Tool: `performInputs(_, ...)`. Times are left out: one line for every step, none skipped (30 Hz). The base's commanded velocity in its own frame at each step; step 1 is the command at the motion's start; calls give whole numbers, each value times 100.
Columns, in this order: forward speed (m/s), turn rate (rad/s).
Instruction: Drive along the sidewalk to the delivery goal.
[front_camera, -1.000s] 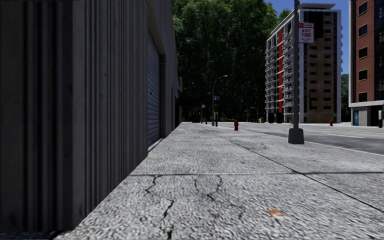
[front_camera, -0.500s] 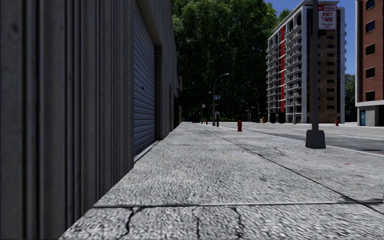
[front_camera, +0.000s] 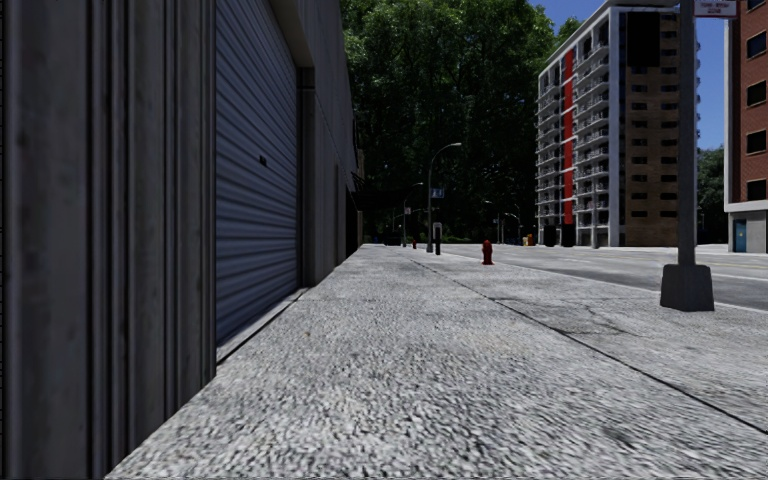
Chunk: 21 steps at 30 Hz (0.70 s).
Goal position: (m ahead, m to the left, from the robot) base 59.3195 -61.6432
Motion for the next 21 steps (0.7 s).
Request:
performInputs(200,0)
performInputs(200,0)
performInputs(200,0)
performInputs(200,0)
performInputs(200,0)
performInputs(200,0)
performInputs(200,0)
performInputs(200,0)
performInputs(200,0)
performInputs(200,0)
performInputs(200,0)
performInputs(200,0)
performInputs(200,0)
performInputs(200,0)
performInputs(200,0)
performInputs(200,0)
performInputs(200,0)
performInputs(200,0)
performInputs(200,0)
performInputs(200,0)
performInputs(200,0)
